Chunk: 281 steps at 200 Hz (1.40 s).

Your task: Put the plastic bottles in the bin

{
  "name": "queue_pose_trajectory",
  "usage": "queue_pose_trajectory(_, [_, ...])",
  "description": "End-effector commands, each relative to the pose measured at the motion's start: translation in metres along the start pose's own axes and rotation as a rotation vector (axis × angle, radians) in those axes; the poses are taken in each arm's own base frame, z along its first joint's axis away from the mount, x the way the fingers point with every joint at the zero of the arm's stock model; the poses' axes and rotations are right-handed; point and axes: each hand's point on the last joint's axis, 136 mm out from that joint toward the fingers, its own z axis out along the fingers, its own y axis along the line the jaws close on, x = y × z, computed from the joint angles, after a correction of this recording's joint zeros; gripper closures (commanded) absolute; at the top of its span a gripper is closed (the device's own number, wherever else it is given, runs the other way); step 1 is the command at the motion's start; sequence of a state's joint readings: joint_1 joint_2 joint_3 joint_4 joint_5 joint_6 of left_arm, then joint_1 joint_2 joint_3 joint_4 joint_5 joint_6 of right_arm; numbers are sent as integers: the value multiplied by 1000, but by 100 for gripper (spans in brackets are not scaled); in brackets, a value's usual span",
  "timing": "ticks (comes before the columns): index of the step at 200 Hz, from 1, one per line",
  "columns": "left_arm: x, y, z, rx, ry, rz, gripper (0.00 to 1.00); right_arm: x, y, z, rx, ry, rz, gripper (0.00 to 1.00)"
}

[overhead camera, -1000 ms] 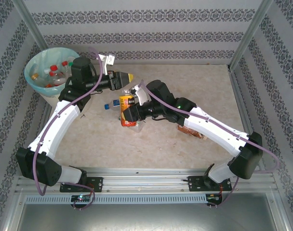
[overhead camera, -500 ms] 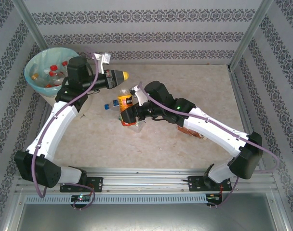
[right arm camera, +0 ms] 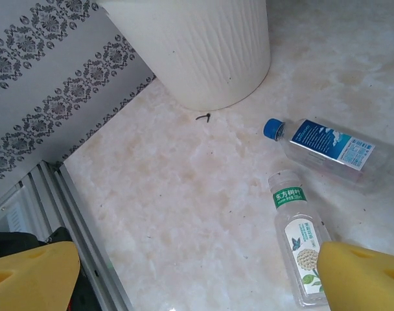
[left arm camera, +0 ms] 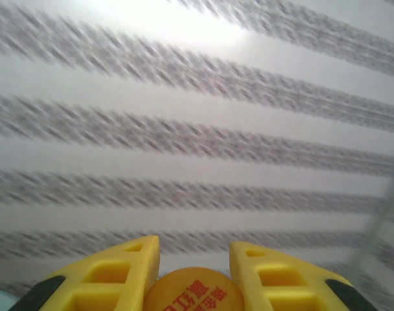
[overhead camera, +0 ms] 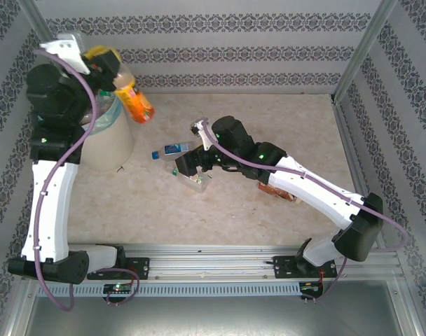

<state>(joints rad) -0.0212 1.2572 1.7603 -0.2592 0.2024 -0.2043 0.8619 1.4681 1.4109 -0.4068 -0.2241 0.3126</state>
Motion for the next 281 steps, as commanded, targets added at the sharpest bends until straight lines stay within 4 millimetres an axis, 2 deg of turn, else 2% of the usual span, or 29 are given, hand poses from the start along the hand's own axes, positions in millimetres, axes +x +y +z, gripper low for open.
queue_pose_trajectory(1, [-19,63,-7,-337,-3,240,100,-17,12,-16,-20,-65,-54,6])
queue_pose_trajectory(41, [-51,136,-21,-619,-37,382,100,-10,14,-23,-24,-78,-63,8])
queue_pose_trajectory(67, [-55,181,-22,-690,-56,355,100,-6,14,-26,-26,-80,-70,8])
queue_pose_trajectory(88, [-38,211,-4,-671,-37,356,100,-4,13,-28,-22,-81,-79,9])
queue_pose_trajectory(112, [-3,236,19,-656,33,360,100,-2,14,-28,-23,-79,-84,9])
queue_pose_trajectory(143, [41,239,43,-525,65,372,100,1,14,-28,-26,-72,-77,9])
queue_pose_trajectory(170, [77,242,55,-459,139,373,100,6,13,-26,-24,-62,-76,10])
queue_pose_trajectory(235, [161,252,59,-367,358,397,100,9,14,-19,-29,-47,-72,10])
queue_pose_trajectory(262, [176,264,58,-401,395,425,100,9,16,-16,-35,-36,-80,10])
queue_pose_trajectory(281, [176,271,60,-428,410,417,100,9,17,-14,-36,-32,-86,10])
